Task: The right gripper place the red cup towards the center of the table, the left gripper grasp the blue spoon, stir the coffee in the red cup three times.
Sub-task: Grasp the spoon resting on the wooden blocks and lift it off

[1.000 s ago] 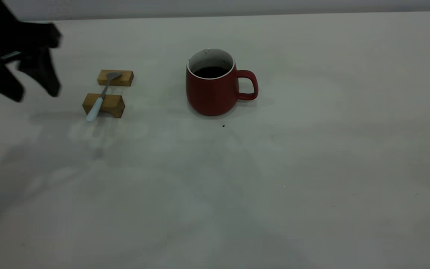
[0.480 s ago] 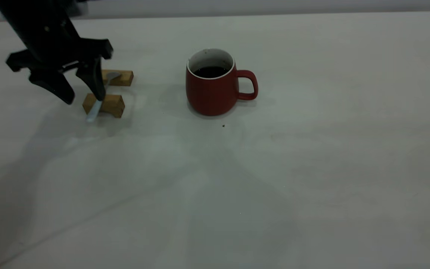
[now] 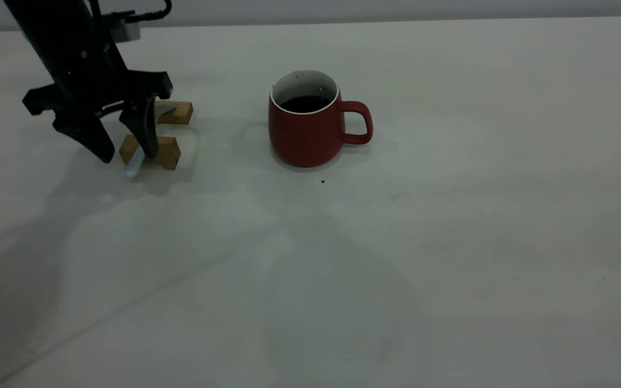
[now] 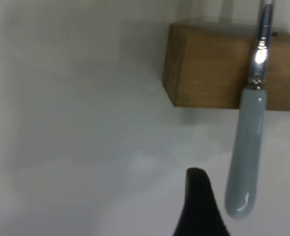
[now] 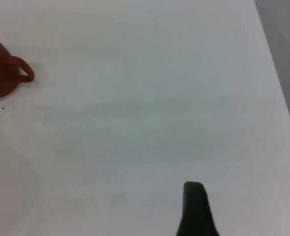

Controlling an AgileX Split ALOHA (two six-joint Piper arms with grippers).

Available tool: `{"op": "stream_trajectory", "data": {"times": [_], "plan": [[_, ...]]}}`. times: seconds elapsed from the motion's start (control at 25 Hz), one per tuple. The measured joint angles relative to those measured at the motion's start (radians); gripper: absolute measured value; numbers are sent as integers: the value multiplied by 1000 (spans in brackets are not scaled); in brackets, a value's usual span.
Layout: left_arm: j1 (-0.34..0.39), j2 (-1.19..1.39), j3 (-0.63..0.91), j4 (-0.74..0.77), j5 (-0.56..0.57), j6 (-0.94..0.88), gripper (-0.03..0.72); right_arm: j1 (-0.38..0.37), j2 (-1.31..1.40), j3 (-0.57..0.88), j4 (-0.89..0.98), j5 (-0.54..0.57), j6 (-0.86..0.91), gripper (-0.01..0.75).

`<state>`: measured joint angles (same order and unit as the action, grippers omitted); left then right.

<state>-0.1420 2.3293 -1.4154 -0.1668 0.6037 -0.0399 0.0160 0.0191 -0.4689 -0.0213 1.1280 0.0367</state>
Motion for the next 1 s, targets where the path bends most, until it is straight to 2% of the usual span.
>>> {"op": "stream_trajectory", "data": {"times": [0.32,0.44,0.72,0.96,1.0], "plan": [[0,62,-2,0,-34,-5,581,0,0,0,0,0,0,582],[0,71,-2,0,-46,-5,552,0,0,0,0,0,0,582],[0,72,-4,0,-81,-19,360,0,0,0,0,0,0,582],[0,72,-4,-1,-67,-23,164,0,0,0,0,0,0,582],[0,72,-4,-1,-59,-23,154,0,0,0,0,0,0,582]]}}
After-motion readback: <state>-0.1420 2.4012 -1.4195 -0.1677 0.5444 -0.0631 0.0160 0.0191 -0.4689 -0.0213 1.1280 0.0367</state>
